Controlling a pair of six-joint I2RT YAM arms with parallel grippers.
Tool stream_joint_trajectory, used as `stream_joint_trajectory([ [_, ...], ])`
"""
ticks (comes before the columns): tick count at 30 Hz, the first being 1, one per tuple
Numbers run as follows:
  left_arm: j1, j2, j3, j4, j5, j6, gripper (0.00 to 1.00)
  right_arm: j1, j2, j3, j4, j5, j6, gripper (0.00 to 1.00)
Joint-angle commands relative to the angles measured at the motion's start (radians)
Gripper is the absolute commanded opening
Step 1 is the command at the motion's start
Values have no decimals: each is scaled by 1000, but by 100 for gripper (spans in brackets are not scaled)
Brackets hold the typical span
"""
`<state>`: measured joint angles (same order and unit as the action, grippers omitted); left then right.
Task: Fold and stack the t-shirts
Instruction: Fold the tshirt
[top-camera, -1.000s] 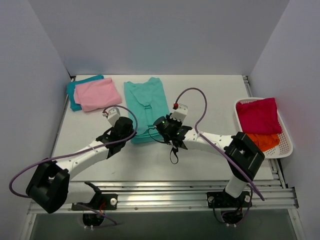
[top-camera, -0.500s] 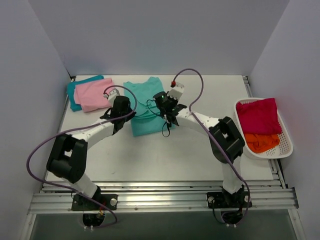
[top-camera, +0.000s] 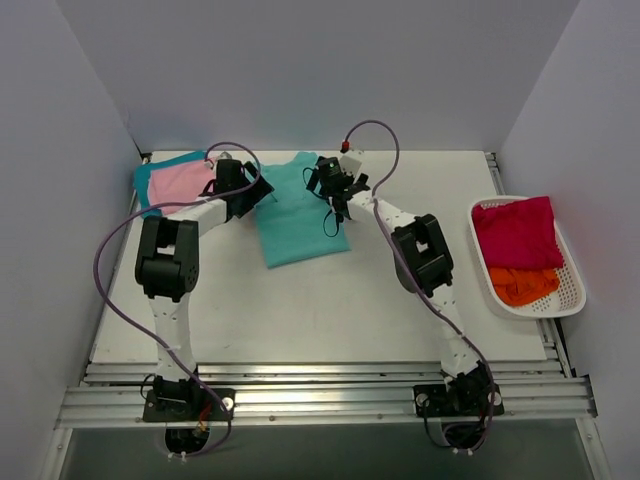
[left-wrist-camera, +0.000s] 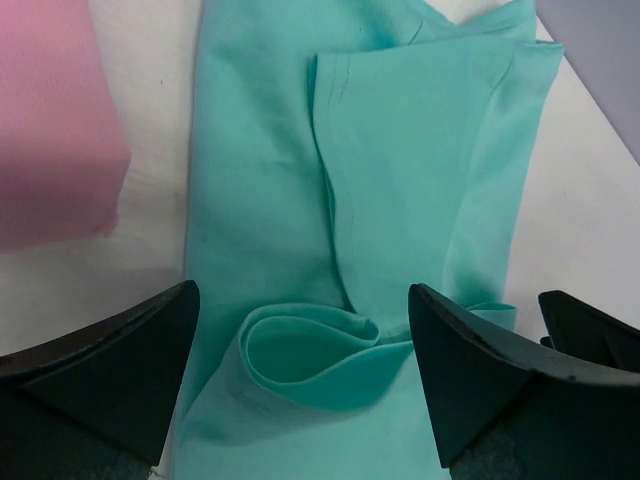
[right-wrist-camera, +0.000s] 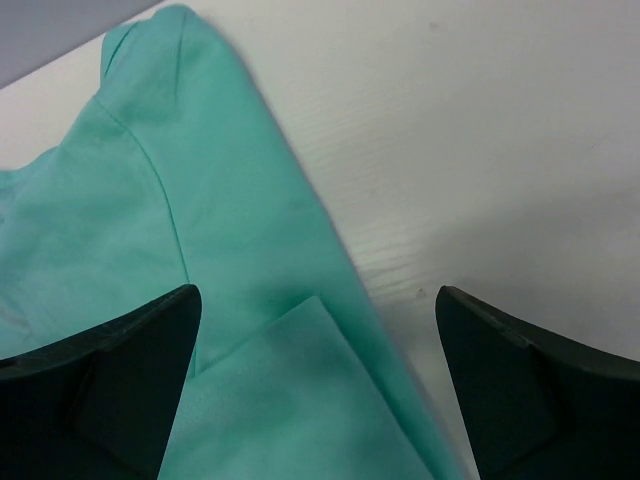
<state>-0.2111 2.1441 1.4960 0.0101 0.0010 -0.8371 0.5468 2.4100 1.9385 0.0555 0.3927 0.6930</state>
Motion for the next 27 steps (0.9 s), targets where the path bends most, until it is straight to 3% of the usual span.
stream_joint_trajectory([
  [1,36,-21,119,-5,106,24,94,-13,-92,54,-3,0,-47,100],
  [7,65,-174,57,-42,57,47,94,-10,-285,-125,43,58,-49,100],
  [11,59,-303,-121,-27,34,27,94,-10,-426,-359,113,77,9,100],
  [12,55,-359,-229,32,33,18,94,-10,-452,-463,128,78,25,100],
  [15,1,-473,-443,89,-1,-26,94,-8,-560,-686,220,69,80,100],
  [19,-117,-571,-618,96,-119,-109,94,13,-663,-898,343,57,128,98],
  [27,-274,-647,-853,250,-239,-293,94,74,-716,-1085,394,67,171,98],
])
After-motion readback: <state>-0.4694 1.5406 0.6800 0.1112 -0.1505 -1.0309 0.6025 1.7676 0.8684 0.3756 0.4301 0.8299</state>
